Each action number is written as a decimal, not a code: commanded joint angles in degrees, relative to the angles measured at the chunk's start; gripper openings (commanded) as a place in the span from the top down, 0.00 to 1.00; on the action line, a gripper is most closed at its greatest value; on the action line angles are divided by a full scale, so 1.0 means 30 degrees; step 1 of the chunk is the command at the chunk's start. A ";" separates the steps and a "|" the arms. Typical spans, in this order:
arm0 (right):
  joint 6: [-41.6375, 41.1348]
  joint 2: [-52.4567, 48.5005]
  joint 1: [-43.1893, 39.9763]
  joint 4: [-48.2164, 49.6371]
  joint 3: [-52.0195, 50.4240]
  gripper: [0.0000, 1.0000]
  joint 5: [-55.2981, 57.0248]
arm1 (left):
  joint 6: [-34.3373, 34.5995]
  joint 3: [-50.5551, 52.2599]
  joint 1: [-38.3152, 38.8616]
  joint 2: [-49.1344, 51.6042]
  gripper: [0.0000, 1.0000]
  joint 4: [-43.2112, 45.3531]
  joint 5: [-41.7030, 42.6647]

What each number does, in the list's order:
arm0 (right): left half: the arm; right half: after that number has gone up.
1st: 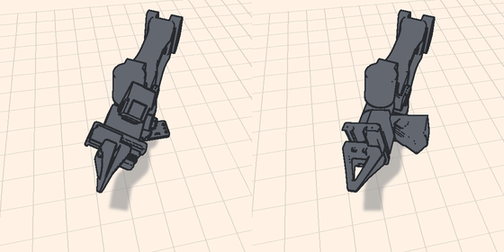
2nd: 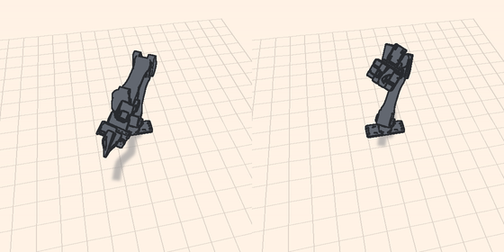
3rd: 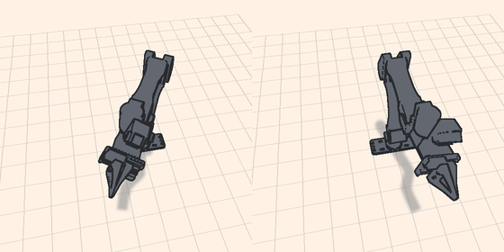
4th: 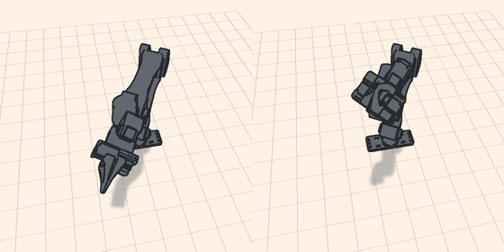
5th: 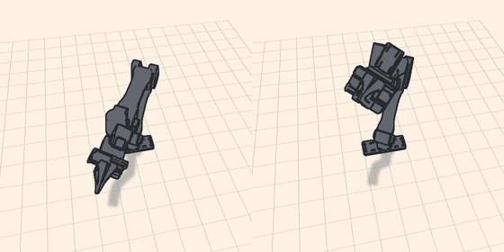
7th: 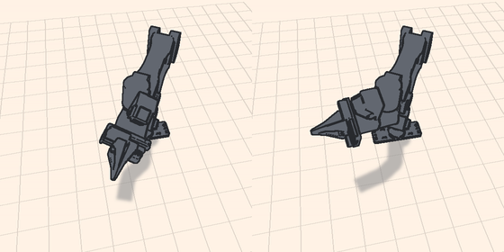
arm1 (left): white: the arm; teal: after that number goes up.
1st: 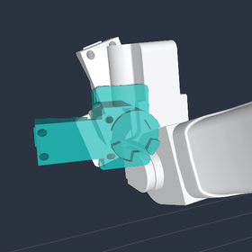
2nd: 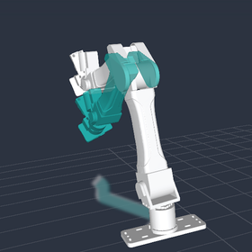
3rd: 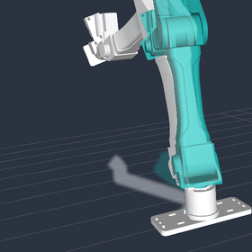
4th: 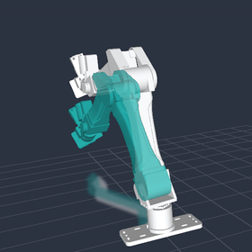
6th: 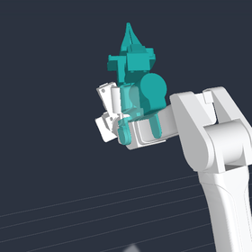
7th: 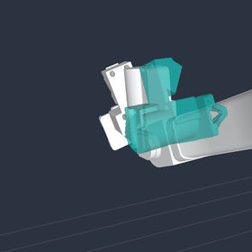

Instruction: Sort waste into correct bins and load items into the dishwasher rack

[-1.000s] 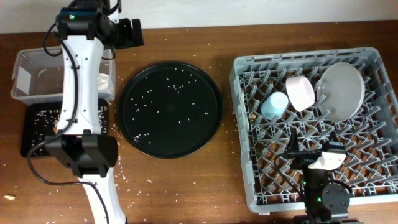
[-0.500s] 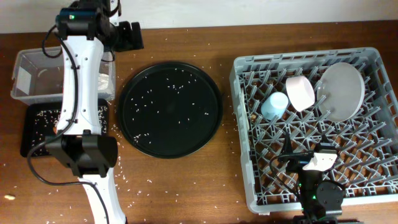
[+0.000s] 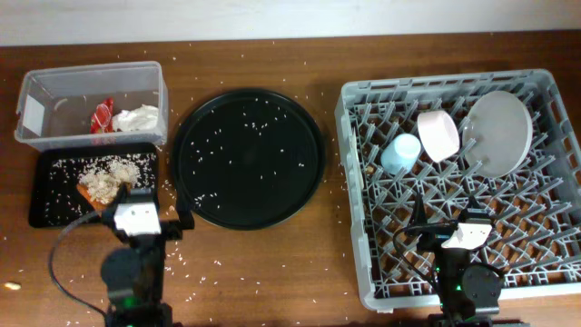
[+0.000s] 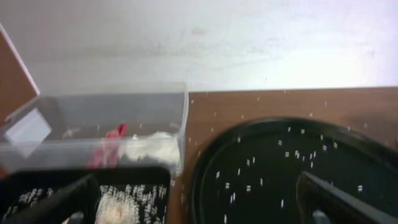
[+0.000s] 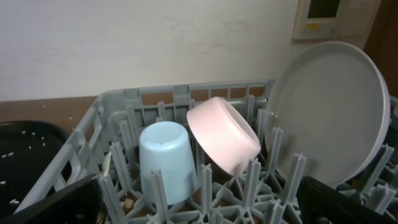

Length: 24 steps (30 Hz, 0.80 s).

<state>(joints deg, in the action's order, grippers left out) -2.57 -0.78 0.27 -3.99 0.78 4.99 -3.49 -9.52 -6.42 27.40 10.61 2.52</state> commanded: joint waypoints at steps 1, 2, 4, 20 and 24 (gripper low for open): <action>-0.0022 0.0153 -0.0117 -0.0051 -0.0153 0.01 -0.0022 | -0.0204 0.2856 -0.0066 -0.3832 0.01 0.0044 -0.1027; -0.0022 0.0153 -0.0117 -0.0051 -0.0153 0.02 -0.0022 | -0.0342 0.3016 -0.0066 -0.4721 0.01 -0.0656 -0.1231; -0.0022 0.0153 -0.0117 -0.0051 -0.0153 0.02 -0.0022 | -0.0678 0.3016 -0.0175 -0.5880 0.01 -0.2688 -0.1275; -0.0022 0.0153 -0.0117 -0.0051 -0.0153 0.02 -0.0029 | -0.0809 0.3002 -0.0168 -0.8983 0.01 -0.5122 -0.1209; -0.0022 0.0153 -0.0117 -0.0051 -0.0153 0.02 -0.0022 | -0.0809 0.3002 -0.0168 -0.8983 0.01 -0.5122 -0.1209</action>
<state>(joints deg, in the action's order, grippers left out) -2.57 -0.69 0.30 -3.97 0.78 4.99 -4.97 -0.62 -6.57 0.84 -4.34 -0.73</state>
